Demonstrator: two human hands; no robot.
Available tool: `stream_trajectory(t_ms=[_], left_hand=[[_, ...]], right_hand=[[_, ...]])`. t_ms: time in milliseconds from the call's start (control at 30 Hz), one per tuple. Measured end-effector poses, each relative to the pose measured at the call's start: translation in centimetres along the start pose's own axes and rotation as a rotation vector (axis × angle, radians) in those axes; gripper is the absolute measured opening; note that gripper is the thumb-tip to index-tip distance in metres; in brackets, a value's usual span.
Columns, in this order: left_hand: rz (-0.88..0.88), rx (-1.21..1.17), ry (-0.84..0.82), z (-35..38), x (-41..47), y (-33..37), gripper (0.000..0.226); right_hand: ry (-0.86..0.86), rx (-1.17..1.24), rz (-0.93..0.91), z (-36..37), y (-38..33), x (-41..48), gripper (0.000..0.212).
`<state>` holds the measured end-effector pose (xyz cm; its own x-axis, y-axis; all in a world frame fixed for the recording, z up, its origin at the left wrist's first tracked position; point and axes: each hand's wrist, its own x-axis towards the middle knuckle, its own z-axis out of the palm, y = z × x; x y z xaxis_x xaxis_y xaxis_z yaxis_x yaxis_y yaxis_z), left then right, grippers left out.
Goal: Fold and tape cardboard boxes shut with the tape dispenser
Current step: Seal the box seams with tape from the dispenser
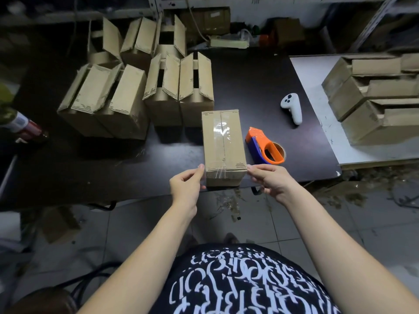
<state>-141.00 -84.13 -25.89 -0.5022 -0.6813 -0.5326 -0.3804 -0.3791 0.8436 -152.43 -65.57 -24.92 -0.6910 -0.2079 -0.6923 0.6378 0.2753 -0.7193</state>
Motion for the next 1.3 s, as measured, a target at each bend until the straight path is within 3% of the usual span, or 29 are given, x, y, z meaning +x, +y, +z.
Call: stream_trajectory(t_ms=[167,267,333,433,600,767,1000,1300], left_hand=[[-0.089,0.11,-0.088,0.3,0.0,-0.2,0.019],[-0.139,0.216,-0.176,0.1,0.9,-1.1,0.031],[0.02,0.296,-0.14,-0.1,1.1,-1.5,0.026],[0.416,0.42,-0.105,-1.3,1.3,-1.1,0.029],[0.946,0.567,-0.281,-3.1,2.1,-0.1,0.035],[1.097,0.63,-0.3,-3.2,2.8,0.5,0.023],[1.182,0.63,-0.362,-2.8,3.1,0.4,0.006],[1.437,0.721,-0.226,-2.3,3.6,-1.3,0.019]], right_hand=[[-0.011,-0.01,0.011,-0.1,1.0,0.6,0.023],[0.032,-0.052,-0.089,0.1,1.9,0.4,0.023],[0.082,-0.094,-0.265,0.0,1.9,0.0,0.024],[0.071,-0.19,-0.515,-1.0,1.4,-0.5,0.025],[-0.077,-0.336,-0.659,-1.1,0.6,-1.3,0.035],[-0.065,-0.447,-0.814,-0.7,0.7,-1.1,0.032],[-0.012,-0.506,-0.933,-0.4,1.5,-0.4,0.007],[0.007,-0.512,-0.982,-0.3,1.9,-0.3,0.008]])
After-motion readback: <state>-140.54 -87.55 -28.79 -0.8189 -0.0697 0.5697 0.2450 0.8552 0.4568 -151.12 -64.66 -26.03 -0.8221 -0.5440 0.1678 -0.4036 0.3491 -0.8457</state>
